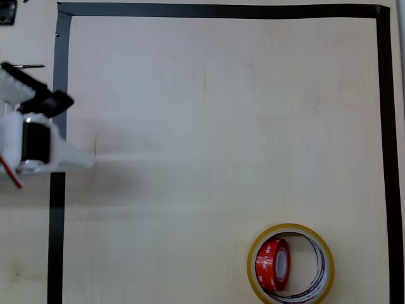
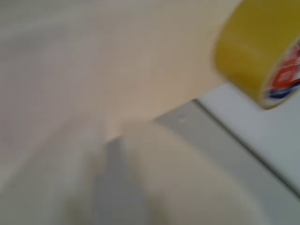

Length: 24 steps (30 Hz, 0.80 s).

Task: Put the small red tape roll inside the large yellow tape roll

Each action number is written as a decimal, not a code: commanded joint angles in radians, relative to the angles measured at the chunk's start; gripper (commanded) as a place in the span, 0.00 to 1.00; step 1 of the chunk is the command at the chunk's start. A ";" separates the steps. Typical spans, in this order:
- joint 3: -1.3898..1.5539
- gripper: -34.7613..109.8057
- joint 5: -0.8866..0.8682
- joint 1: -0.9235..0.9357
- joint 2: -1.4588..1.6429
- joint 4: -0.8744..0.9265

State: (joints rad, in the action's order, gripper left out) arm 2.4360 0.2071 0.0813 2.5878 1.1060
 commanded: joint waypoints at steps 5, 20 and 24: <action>0.321 0.24 0.000 0.023 0.189 -0.209; 0.632 0.25 0.008 0.081 0.744 -0.071; 0.634 0.27 0.008 0.081 0.744 -0.077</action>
State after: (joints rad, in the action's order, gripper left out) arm 3.0756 0.2071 0.1503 3.3011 1.0278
